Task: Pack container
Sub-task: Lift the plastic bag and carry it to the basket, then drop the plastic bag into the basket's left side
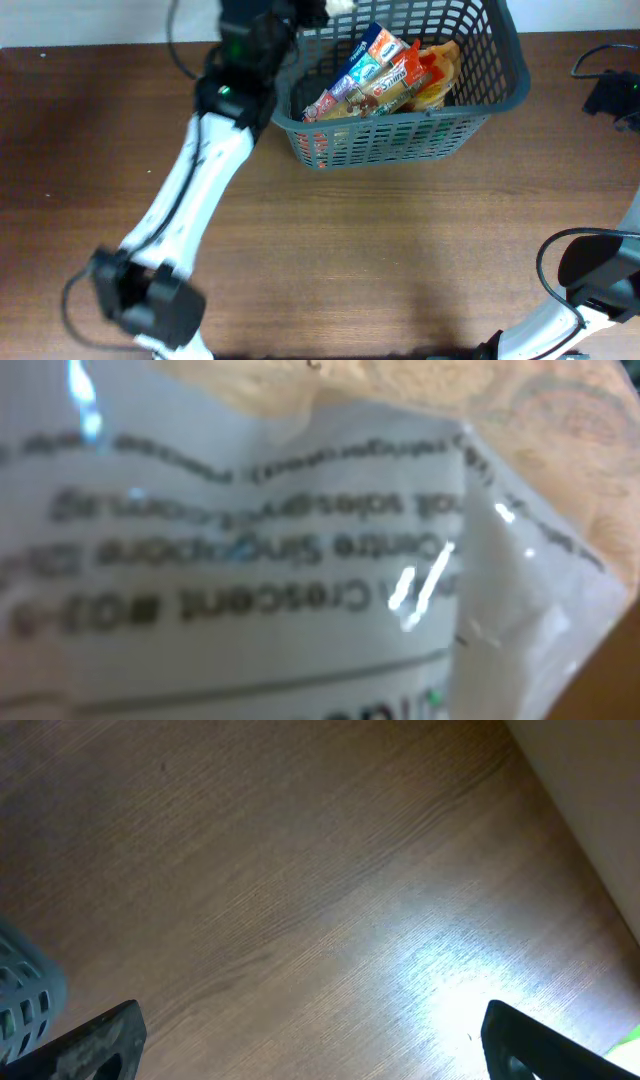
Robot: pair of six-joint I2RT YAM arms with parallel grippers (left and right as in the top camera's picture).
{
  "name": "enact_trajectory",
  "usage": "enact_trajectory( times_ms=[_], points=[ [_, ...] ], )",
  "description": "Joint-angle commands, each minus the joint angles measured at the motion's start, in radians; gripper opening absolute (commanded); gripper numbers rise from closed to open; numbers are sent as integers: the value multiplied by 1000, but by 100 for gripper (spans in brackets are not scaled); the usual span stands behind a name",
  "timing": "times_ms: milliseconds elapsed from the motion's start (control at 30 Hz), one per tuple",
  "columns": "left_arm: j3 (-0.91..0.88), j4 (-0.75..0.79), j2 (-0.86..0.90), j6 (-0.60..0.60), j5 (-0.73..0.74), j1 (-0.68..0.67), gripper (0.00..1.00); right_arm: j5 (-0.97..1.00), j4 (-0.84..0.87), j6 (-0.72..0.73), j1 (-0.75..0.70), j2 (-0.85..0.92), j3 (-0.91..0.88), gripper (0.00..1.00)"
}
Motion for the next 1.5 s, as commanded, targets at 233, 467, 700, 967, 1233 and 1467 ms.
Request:
enact_trajectory(
  times_ms=[233,467,700,967,1233,1467],
  points=[
    [171,-230,175,45,33,-61,3,2,1,13,-2,-3,-6,99],
    [171,-360,229,91,34,-56,10,2,1,13,-2,-3,-6,99],
    [172,-381,246,146,31,-56,99,2,1,13,-2,-3,-6,99],
    [272,-440,245,204,-8,-26,99,2,1,13,-2,-3,-6,99],
    [544,-771,198,323,-25,42,99,2,1,13,-2,-3,-6,99],
    [610,-1032,39,332,-50,116,99,2,1,13,-2,-3,-6,99]
  ],
)
